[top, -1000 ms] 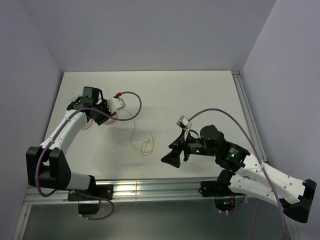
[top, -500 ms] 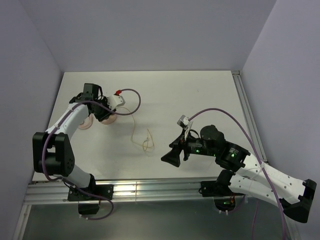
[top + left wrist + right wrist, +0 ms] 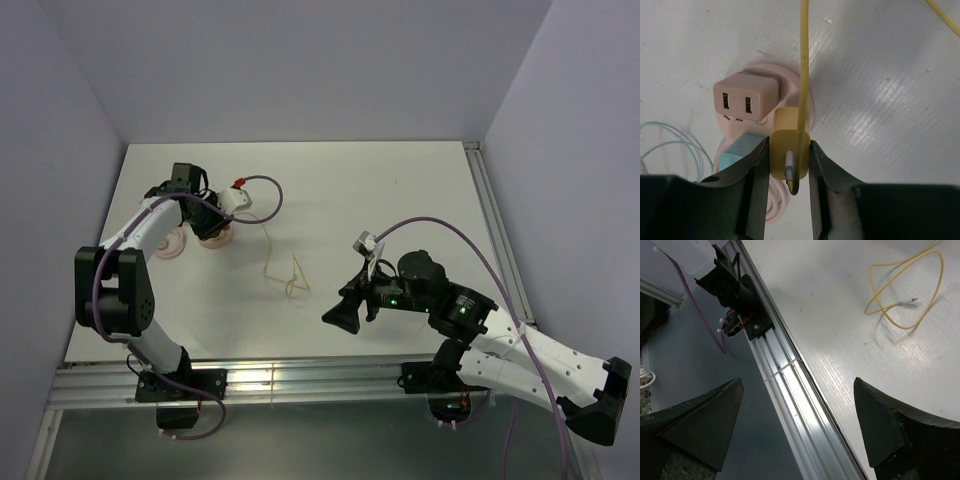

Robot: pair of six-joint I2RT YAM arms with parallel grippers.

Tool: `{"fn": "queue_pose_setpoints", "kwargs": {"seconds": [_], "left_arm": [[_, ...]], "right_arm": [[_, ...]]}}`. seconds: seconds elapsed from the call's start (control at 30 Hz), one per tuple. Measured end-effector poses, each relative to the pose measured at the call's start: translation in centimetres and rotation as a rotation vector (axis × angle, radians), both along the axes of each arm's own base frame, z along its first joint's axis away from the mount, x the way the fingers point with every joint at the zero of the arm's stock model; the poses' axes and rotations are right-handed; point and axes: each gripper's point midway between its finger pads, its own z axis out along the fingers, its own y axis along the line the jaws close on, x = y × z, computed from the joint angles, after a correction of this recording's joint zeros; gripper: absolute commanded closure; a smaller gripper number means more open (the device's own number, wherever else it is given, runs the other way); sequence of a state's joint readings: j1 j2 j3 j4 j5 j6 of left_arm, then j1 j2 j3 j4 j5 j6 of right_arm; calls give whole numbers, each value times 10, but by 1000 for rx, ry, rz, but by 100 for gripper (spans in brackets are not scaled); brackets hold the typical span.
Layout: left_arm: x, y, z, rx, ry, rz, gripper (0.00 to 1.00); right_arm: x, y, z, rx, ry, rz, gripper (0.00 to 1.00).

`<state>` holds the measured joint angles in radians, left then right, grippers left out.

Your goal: Insert the plug

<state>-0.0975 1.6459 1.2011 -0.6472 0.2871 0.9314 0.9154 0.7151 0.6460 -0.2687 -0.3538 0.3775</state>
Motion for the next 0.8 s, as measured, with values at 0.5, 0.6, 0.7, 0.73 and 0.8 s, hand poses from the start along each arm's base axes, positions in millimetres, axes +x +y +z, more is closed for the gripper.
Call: {"fn": "queue_pose_setpoints", "kwargs": {"seconds": [0.5,0.6,0.7,0.73,0.8], "left_arm": [[0,8,-3,2,10,20,100],[0,9,-3,2,10,22,100],[0,9,-4,2,14,22,100],[0,8,-5,2,13,20,100],[1,8,-4,2,10,19,100]], "right_arm": [[2,0,-1,-2,2,-5,2],[2,0,-1,-2,2,-5,2],[2,0,-1,-2,2,-5,2],[2,0,-1,-2,2,-5,2],[2,-1,-1,-2,2,-8,2]]}}
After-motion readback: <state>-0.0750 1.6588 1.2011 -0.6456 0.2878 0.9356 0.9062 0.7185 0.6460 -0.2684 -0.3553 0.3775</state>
